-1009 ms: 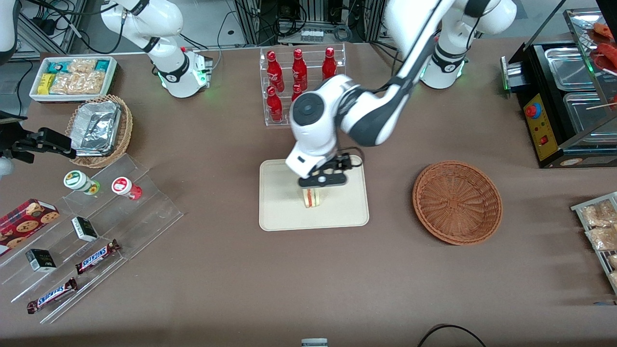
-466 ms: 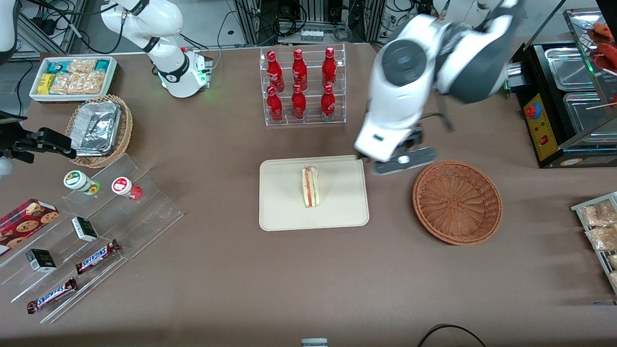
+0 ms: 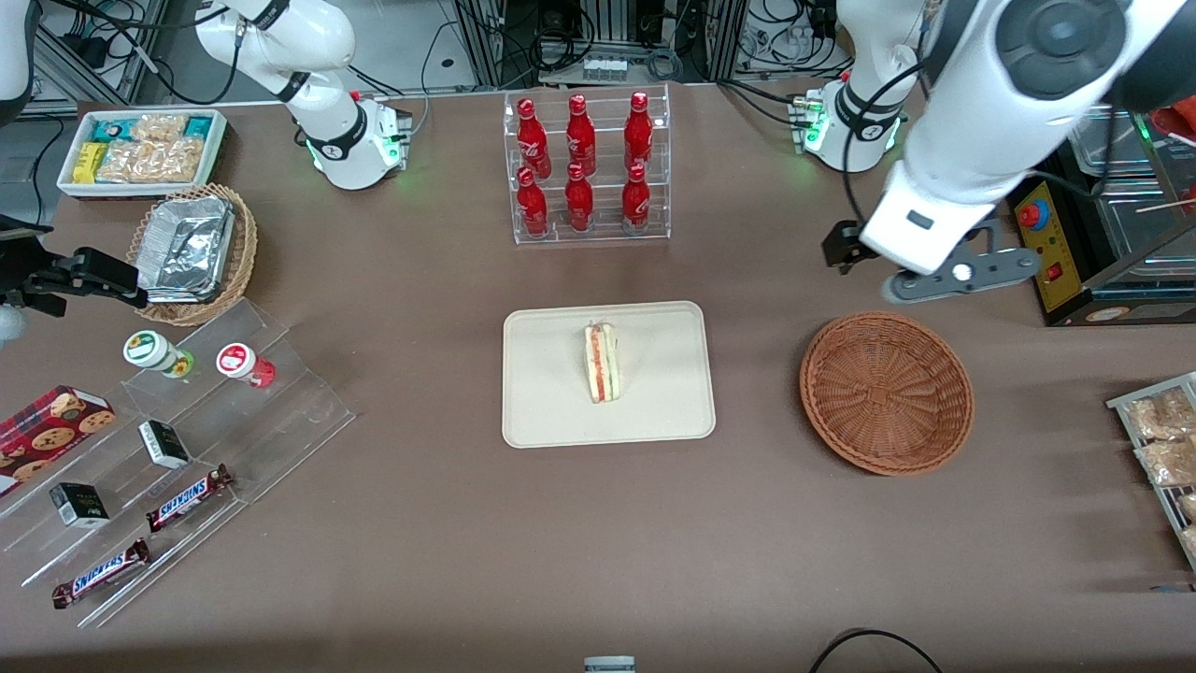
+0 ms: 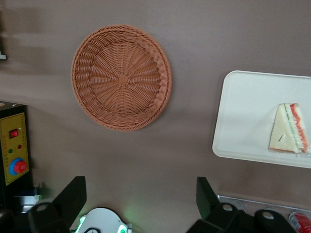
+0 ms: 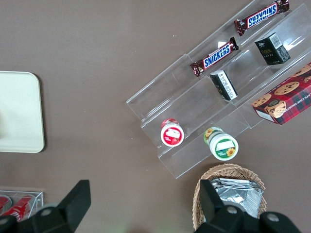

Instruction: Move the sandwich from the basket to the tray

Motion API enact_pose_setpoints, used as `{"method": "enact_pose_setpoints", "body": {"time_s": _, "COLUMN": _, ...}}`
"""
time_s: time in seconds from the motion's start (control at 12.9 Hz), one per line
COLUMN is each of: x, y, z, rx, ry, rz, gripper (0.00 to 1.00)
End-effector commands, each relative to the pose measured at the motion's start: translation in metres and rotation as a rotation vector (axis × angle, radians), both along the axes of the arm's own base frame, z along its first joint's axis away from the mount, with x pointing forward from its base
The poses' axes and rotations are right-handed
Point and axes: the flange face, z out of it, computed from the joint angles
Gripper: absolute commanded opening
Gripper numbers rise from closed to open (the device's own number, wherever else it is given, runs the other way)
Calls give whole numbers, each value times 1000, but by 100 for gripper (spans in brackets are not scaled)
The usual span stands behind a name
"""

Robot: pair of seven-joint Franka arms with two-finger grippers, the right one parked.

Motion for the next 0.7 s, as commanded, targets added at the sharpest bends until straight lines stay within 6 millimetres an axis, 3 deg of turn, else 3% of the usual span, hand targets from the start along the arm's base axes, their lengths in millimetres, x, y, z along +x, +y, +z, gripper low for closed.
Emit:
{"method": "enact_pose_setpoints", "body": {"time_s": 0.0, "x": -8, "y": 42, "z": 16, "rx": -24, "ry": 23, "rz": -39, "gripper": 100}}
{"method": "enact_pose_setpoints", "body": {"time_s": 0.47, "x": -28, "y": 129, "z": 31, "rx": -49, "ry": 37, "rz": -46, "gripper": 100}}
{"method": "enact_pose_setpoints", "body": {"time_s": 0.62, "x": -38, "y": 152, "z": 32, "rx": -68, "ry": 37, "rz": -119, "gripper": 100}}
